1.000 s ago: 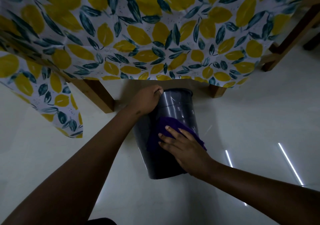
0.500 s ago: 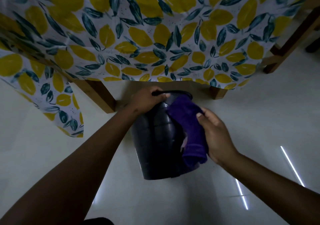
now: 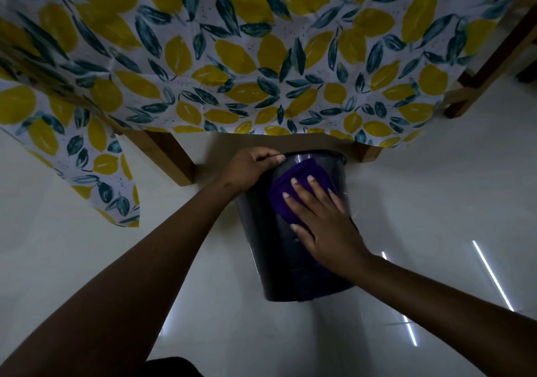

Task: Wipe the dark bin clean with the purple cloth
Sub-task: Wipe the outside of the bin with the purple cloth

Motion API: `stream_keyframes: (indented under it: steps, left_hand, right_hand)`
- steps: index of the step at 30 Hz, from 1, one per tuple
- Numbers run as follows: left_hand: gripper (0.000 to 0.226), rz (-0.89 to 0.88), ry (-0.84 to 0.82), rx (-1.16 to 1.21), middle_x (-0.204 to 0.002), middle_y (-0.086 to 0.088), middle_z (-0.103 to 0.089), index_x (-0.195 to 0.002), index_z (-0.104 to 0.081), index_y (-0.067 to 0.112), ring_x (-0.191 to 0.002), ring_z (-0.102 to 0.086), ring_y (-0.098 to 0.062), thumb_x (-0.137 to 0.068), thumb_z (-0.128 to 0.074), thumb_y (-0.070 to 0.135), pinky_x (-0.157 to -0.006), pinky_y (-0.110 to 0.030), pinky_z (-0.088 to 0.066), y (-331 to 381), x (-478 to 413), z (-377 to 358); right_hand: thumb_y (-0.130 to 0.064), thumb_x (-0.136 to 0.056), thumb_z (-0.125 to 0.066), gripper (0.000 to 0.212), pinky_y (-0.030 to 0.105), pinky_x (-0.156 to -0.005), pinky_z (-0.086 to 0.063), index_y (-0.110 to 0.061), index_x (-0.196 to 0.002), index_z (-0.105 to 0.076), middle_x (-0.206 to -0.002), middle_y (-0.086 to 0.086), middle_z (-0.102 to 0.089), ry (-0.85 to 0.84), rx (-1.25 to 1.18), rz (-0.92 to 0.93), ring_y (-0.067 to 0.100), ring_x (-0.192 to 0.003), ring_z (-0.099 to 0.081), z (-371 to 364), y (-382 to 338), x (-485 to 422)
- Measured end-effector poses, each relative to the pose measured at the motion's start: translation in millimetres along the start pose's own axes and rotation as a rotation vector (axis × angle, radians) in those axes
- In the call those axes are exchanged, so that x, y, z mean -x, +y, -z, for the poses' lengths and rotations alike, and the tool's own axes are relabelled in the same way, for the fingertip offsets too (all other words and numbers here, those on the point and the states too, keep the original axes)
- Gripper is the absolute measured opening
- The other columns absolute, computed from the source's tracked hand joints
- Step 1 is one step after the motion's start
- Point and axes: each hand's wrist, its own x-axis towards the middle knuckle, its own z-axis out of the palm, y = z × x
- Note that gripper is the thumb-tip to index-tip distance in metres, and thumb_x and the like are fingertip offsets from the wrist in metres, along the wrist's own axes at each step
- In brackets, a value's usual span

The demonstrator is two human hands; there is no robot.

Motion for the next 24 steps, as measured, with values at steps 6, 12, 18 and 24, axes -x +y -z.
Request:
stream_keyframes:
  steps: [6, 12, 18, 24]
  left_hand:
    - [0.016, -0.043, 0.007, -0.024, -0.087, 0.003, -0.070, -0.098, -0.071, 0.013, -0.070, -0.060, 0.008, -0.094, -0.058, 0.023, -0.069, -0.010, -0.047, 1, -2, -2]
    - [0.022, -0.069, 0.032, -0.162, -0.091, -0.010, -0.071, -0.095, -0.071, 0.009, -0.078, -0.058, -0.010, -0.093, -0.059, 0.028, -0.073, -0.028, -0.045, -6, -7, -2]
    - [0.014, -0.091, 0.053, -0.130, -0.074, 0.011, -0.065, -0.080, -0.067, 0.024, -0.065, -0.057, 0.003, -0.092, -0.061, 0.031, -0.067, -0.021, -0.046, 1, -8, -7]
    - [0.020, -0.096, 0.117, -0.322, -0.067, 0.011, -0.051, -0.082, -0.060, 0.014, -0.061, -0.046, -0.001, -0.095, -0.056, 0.028, -0.053, -0.012, -0.031, -3, -9, -2]
  right_hand:
    - [-0.034, -0.097, -0.035, 0.052, 0.053, -0.114, -0.023, -0.030, -0.149, -0.029, -0.160, -0.004, -0.018, -0.015, 0.012, -0.105, 0.022, -0.148, -0.007, 5, 17, -12]
    - [-0.036, -0.094, -0.038, 0.051, 0.051, -0.115, -0.019, -0.032, -0.145, -0.033, -0.159, -0.005, -0.022, -0.141, 0.229, 0.238, 0.024, -0.148, -0.011, -10, -7, 17]
    - [-0.030, -0.096, -0.035, 0.051, 0.050, -0.116, -0.019, -0.029, -0.147, -0.031, -0.159, -0.004, -0.022, -0.024, 0.063, -0.056, 0.023, -0.148, -0.009, 1, 6, -1]
    - [-0.037, -0.094, -0.040, 0.045, 0.049, -0.115, -0.014, -0.033, -0.140, -0.044, -0.155, -0.006, -0.032, -0.183, 0.243, 0.309, 0.024, -0.147, -0.013, -11, -16, 32]
